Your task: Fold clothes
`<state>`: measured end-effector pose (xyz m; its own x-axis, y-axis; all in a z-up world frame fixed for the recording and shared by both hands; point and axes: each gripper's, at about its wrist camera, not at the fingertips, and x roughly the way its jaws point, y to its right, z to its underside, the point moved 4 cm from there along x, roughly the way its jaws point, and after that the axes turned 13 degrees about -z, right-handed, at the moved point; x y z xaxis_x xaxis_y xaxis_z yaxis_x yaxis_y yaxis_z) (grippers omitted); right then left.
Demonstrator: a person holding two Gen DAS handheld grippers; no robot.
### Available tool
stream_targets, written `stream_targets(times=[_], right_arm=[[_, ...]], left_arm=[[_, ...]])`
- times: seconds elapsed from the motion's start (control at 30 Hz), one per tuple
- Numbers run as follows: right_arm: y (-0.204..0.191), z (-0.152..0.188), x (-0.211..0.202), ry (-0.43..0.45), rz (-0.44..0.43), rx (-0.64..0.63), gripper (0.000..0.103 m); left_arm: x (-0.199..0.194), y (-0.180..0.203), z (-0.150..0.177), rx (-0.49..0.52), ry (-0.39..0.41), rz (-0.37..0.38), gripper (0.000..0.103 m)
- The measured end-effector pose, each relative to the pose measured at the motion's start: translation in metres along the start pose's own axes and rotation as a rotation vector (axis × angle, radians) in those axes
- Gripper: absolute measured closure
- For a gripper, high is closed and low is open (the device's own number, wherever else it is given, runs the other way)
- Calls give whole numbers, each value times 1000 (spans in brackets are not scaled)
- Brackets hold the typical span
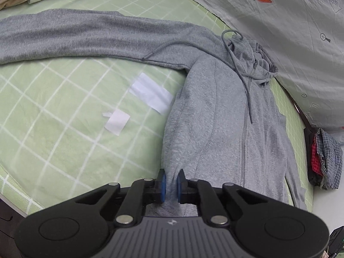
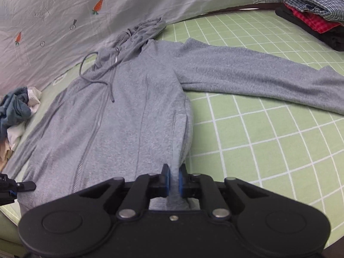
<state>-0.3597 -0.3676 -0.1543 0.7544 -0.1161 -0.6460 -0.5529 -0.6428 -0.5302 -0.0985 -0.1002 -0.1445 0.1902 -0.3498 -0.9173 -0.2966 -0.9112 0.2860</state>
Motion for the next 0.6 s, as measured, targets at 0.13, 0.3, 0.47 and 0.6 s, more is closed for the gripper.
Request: stream_targets(times=[0.13, 0.3, 0.47, 0.6], right_arm=[[5, -3, -13, 26, 5, 73, 93], [8, 8, 4, -80, 192, -26, 72], [-10, 4, -1, -36, 224, -157, 20], [-23, 5, 14, -67, 198, -177, 6]], left_arm=[[-28, 3, -6, -2, 52, 5, 88], [1, -31, 2, -117, -35, -77, 68], [7, -63, -1, -212, -27, -170, 39], [-1, -81, -17, -250, 28, -208, 31]])
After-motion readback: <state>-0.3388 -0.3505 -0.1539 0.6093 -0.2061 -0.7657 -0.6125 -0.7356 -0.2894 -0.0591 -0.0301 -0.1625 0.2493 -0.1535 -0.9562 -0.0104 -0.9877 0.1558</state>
